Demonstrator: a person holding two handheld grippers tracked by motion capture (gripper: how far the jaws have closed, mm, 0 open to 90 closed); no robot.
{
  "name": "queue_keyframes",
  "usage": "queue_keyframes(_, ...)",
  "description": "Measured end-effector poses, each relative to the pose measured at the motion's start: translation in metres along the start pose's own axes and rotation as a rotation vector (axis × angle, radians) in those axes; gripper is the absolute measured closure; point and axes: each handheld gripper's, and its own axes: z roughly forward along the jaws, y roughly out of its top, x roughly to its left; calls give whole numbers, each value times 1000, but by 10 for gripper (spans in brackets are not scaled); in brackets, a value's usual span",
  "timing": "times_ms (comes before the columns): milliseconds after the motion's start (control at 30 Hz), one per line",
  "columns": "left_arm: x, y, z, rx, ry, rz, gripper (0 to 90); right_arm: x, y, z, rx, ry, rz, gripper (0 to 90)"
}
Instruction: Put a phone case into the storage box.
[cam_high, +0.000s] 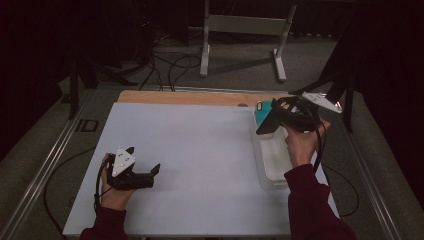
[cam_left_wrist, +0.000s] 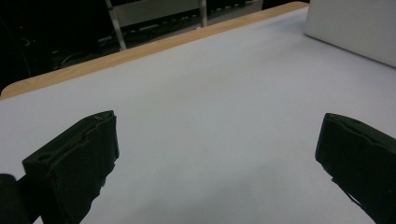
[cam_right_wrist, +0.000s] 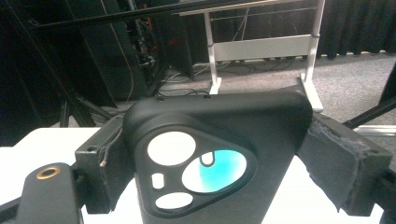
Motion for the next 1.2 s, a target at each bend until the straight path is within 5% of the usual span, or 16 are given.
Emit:
queue_keyframes(633,5,-11,-3,-9,9,-21,1,-5,-2,12,20,-67,-46,153)
queue_keyframes(1200,6,-11,-5,-19,15,-31,1,5,-12,32,66,-112,-96,152)
